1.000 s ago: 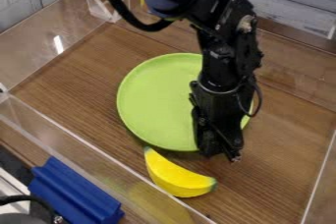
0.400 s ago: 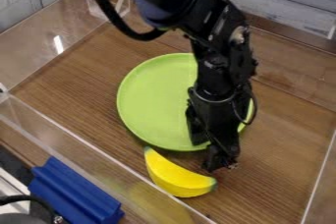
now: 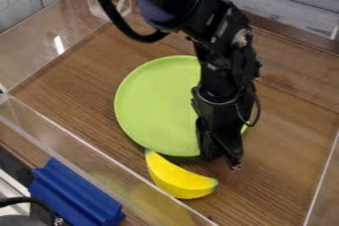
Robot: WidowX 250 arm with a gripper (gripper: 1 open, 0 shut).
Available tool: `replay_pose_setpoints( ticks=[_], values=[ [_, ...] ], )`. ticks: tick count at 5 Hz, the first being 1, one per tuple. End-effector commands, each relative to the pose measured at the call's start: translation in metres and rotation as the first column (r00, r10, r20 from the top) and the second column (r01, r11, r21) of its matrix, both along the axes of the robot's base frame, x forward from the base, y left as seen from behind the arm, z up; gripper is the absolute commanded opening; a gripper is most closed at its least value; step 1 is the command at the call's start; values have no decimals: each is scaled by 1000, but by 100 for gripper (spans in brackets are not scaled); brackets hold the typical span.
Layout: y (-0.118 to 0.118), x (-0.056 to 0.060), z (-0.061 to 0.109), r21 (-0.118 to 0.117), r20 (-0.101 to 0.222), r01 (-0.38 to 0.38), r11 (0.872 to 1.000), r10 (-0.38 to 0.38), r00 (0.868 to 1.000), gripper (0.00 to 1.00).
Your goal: Put the banana in the green plate
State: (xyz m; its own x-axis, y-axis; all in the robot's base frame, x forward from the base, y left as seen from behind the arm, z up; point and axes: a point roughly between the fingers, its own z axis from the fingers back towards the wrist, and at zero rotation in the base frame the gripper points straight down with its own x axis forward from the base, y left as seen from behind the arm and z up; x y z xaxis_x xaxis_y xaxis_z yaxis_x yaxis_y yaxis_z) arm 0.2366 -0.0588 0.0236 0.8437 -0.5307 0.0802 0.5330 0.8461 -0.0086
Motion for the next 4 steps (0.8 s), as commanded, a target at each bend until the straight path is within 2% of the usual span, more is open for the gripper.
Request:
replay_pose_setpoints(
  ticks=[1,4],
  values=[
    [-2,1,4,-7,6,-8,1000,8,1000,0],
    [-2,-3,5,-13,-14,-26,1000,26,1000,0]
  ],
)
